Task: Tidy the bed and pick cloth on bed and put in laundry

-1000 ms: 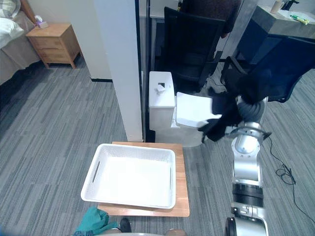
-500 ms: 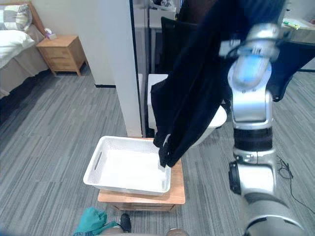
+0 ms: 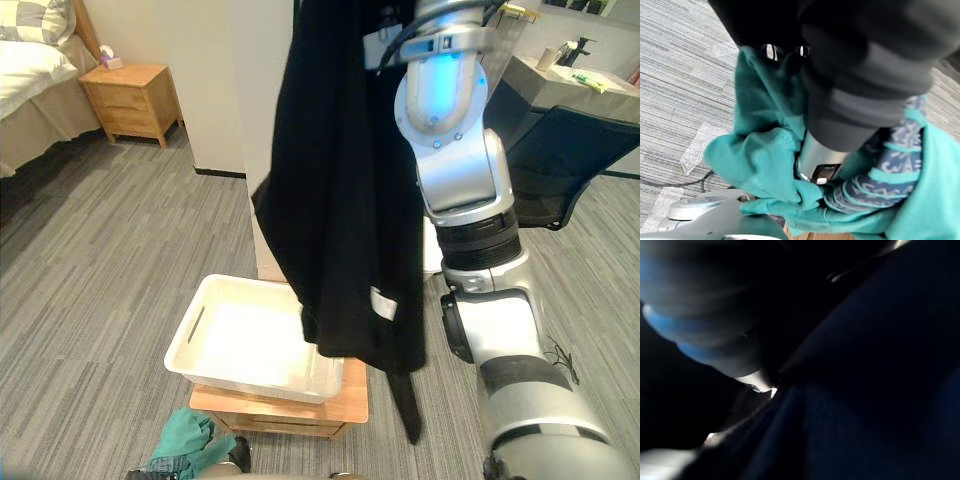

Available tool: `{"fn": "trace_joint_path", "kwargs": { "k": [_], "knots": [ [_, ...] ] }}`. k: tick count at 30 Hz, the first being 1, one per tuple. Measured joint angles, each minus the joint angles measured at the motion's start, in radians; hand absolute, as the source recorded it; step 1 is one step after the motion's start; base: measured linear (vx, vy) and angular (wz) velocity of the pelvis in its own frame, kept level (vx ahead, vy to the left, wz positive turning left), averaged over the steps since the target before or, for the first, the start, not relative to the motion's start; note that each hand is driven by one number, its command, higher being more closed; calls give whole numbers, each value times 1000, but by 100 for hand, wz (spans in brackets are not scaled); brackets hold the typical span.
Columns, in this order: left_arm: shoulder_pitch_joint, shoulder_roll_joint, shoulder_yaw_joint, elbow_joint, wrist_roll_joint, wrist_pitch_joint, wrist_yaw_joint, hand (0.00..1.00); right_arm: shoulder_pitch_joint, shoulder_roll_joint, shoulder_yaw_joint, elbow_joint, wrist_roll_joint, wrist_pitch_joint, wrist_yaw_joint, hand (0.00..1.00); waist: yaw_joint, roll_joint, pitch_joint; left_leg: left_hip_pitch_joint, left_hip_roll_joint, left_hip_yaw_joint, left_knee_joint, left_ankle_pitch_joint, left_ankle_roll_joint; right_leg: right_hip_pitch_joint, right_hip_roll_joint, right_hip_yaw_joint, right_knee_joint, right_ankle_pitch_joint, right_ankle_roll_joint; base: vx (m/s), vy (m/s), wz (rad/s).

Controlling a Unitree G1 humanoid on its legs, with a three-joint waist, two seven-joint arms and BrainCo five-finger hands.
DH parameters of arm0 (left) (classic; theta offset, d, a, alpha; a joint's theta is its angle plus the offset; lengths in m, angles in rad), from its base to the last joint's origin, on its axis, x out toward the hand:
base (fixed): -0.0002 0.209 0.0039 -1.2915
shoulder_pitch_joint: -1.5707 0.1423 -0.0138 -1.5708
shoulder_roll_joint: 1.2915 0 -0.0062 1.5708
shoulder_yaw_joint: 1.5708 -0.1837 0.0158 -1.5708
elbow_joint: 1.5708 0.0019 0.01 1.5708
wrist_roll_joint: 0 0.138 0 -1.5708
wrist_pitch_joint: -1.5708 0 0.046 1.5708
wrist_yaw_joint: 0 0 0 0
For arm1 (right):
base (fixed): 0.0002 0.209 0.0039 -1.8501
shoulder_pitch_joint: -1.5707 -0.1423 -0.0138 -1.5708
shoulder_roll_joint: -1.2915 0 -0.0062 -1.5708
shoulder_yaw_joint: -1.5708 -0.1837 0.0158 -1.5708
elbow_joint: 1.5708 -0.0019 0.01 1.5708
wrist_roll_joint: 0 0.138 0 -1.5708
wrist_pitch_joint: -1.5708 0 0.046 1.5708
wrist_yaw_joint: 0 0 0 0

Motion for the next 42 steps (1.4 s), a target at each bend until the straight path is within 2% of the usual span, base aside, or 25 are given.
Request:
{"fn": "trace_joint_path", "kwargs": {
  "k": [8, 16, 19, 24, 28, 30, 35, 42],
  "knots": [
    [-21, -2, -11, 0, -4, 0, 20, 100, -4, 87, 42, 73, 30, -6, 15, 100, 3, 0, 0, -8, 18, -22, 0, 8, -11, -2, 21, -10, -1, -1, -8, -4, -23, 4],
    [-27, -1, -46, 4, -5, 0, 34, 100, 5, 303, 90, 194, 30, -6, 42, 100, 20, -2, 0, -9, 29, -29, 0, 11, -16, 2, 30, -27, -1, -4, -14, 1, -20, 3],
    [-33, 0, -46, 4, -5, 0, 37, 100, 11, 364, 115, 277, 27, -4, 49, 100, 37, -10, 2, -10, 28, -32, 0, 11, -16, 6, 30, -28, -1, -4, -14, 2, -1, 3],
    [-31, 12, -47, 4, -4, 0, 40, 100, 60, 452, 132, 333, 26, -4, 68, 100, 40, -34, 10, -17, 25, -53, 0, 11, -17, 15, 30, -48, -1, -6, -14, 6, -5, 12],
    [-30, 13, -46, 4, -4, 0, 40, 100, 99, 478, 159, 345, 26, -4, 80, 100, 42, -43, 15, -25, 25, -57, 0, 12, -19, 13, 31, -56, -1, -7, -14, -7, -2, 7],
    [-27, 13, -46, 4, -2, 0, 40, 100, 138, 522, 172, 354, 26, -4, 84, 100, 43, -43, 16, -25, 24, -56, 0, 12, -19, 13, 30, -55, 0, -8, -15, 0, 0, 0],
    [-23, 14, -46, 4, 2, 0, 40, 100, 198, 569, 237, 462, 21, -5, 121, 100, 47, -39, 19, -26, 25, -56, 0, 12, -19, 11, 31, -55, 6, -16, -17, 0, 0, 0],
    [-45, 9, -48, 3, 4, -15, 40, 100, 219, 577, 242, 577, -2, -5, 138, 100, 56, -14, 98, -71, 30, -59, 1, 22, -20, -66, 29, -54, 68, -34, -19, -32, 5, -1]
  ]
}}
